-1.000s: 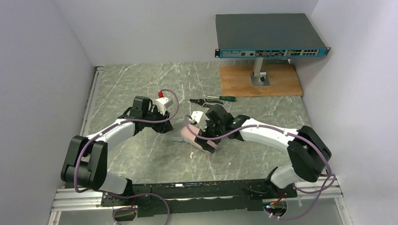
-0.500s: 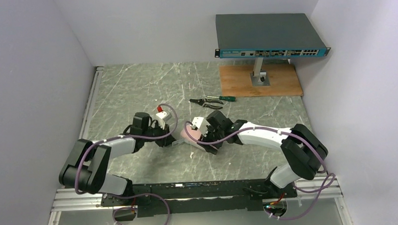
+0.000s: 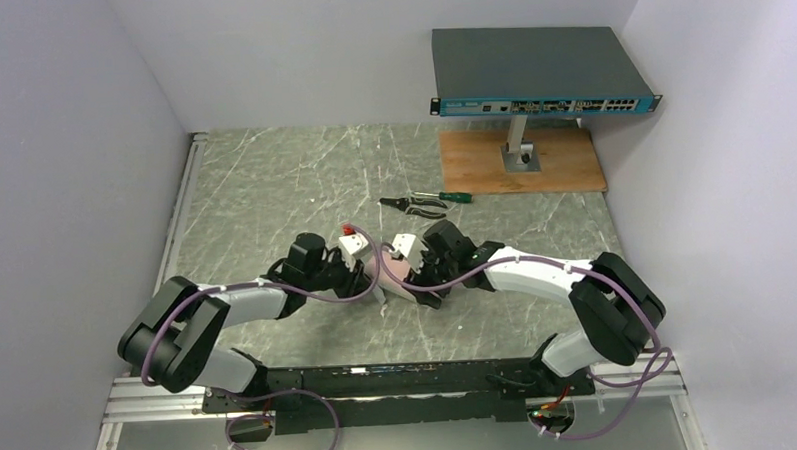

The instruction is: Open the umbrella

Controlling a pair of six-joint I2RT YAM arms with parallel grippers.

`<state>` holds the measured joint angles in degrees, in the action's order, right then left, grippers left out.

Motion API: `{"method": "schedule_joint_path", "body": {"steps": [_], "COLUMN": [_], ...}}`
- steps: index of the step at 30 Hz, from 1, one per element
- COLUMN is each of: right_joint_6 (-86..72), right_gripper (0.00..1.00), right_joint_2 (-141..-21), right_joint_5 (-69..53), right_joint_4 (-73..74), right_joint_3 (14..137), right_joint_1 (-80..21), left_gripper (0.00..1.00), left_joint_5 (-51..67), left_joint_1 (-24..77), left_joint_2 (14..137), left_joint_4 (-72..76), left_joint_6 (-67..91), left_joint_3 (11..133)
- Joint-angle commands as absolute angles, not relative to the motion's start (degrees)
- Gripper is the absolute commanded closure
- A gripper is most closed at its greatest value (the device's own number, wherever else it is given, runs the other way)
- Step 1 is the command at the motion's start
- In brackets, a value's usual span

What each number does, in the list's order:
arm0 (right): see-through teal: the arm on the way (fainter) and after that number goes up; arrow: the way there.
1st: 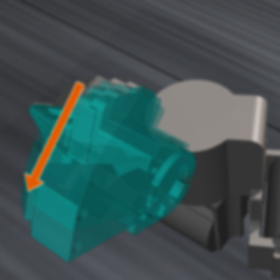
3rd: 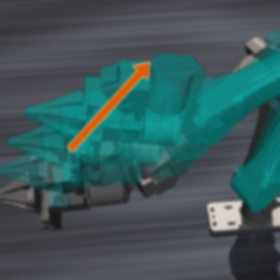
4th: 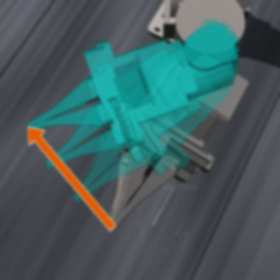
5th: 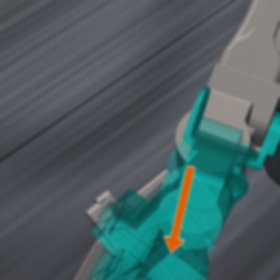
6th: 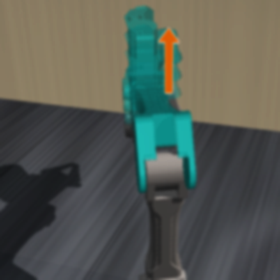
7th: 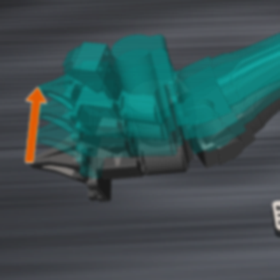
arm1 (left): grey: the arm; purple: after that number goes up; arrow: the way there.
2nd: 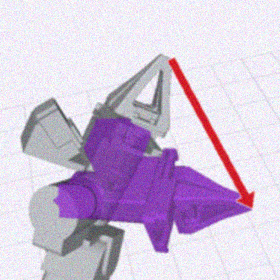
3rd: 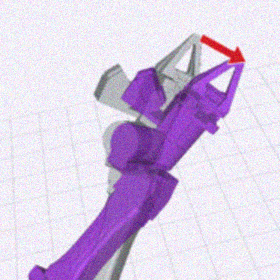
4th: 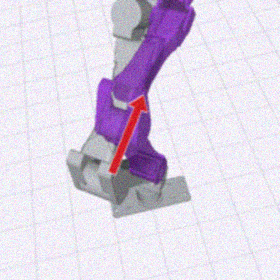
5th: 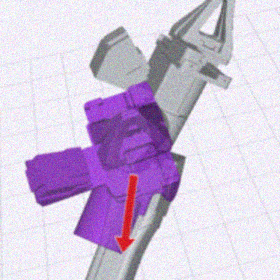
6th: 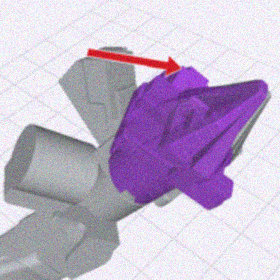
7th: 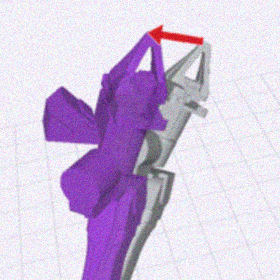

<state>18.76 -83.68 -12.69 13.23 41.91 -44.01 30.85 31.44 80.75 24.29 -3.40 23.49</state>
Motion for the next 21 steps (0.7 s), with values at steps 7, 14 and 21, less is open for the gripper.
{"method": "schedule_joint_path", "body": {"steps": [7,14,21], "right_joint_6": [22.57,29.33,35.65], "right_gripper": [0.87,1.0,1.0], "right_joint_2": [-84.61,-83.56,-83.79], "right_joint_5": [-16.98,-19.32,-24.68], "right_joint_4": [18.12,20.35,24.43], "right_joint_3": [41.51,39.58,39.76], "right_joint_1": [-41.44,-37.15,-31.98], "left_gripper": [0.75,0.72,0.71], "left_joint_5": [21.79,21.94,23.37], "left_joint_1": [35.3,34.36,33.53], "left_joint_2": [83.25,81.66,82.35], "left_joint_4": [25.04,25.5,26.59], "left_joint_6": [-5.95,-5.99,-6.14], "left_joint_3": [26.54,25.6,25.43]}}
